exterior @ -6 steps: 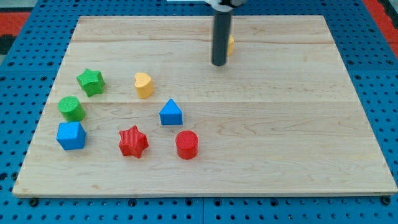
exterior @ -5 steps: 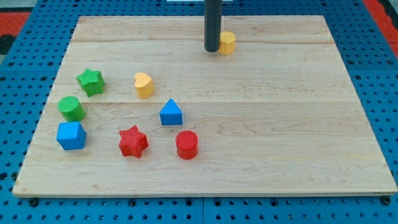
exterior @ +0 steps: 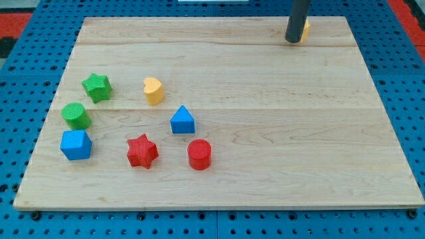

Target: Push the yellow hexagon to the top right

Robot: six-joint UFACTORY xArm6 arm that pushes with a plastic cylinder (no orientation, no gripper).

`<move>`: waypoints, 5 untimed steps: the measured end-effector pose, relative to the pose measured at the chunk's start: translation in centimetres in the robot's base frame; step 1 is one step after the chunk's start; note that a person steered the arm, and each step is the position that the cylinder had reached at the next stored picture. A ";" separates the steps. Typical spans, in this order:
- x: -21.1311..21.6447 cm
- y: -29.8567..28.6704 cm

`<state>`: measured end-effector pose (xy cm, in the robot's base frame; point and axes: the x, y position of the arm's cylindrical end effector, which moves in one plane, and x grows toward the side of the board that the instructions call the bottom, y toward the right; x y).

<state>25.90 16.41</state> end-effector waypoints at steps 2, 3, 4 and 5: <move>-1.5 5.9; -1.5 5.9; -1.5 5.8; -1.5 5.8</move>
